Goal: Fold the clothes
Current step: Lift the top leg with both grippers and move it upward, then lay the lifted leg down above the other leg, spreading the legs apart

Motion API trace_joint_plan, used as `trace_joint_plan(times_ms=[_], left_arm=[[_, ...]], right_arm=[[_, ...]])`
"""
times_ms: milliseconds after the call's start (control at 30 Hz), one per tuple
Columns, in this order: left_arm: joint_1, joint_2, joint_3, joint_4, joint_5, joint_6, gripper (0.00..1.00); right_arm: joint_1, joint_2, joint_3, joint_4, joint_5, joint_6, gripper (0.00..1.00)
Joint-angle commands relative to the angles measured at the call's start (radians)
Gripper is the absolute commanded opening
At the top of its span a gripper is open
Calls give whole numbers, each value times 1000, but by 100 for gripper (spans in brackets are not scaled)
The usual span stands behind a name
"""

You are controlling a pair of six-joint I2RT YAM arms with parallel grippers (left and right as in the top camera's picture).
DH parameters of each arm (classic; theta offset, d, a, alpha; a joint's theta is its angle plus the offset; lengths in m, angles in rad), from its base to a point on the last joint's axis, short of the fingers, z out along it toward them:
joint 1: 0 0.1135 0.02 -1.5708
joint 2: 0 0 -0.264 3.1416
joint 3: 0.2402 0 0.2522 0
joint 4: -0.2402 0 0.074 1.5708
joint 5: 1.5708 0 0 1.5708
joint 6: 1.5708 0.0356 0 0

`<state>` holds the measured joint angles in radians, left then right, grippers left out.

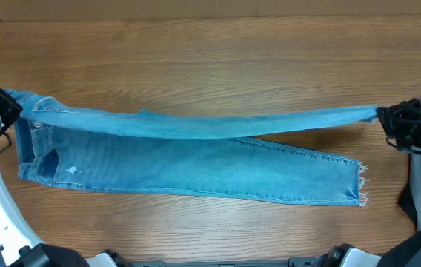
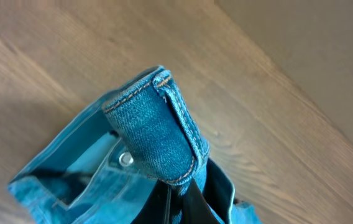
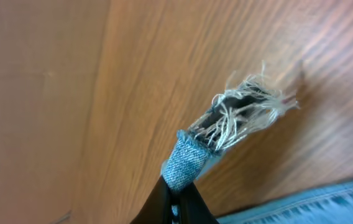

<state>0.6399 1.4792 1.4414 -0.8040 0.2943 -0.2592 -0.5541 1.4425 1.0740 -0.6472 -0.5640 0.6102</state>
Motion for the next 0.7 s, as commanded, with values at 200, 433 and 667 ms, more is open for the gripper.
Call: trace_joint_plan(times_ms=[200, 433, 667], left_arm=[[-111, 191, 43, 180, -93, -79, 4], [-154, 373, 43, 353, -95, -208, 4], [-203, 442, 43, 488, -82, -261, 4]], right_arm=[[99, 137, 34, 259, 77, 237, 4], [150, 259, 34, 494, 76, 282, 4], [175, 329, 34, 606, 73, 288, 4]])
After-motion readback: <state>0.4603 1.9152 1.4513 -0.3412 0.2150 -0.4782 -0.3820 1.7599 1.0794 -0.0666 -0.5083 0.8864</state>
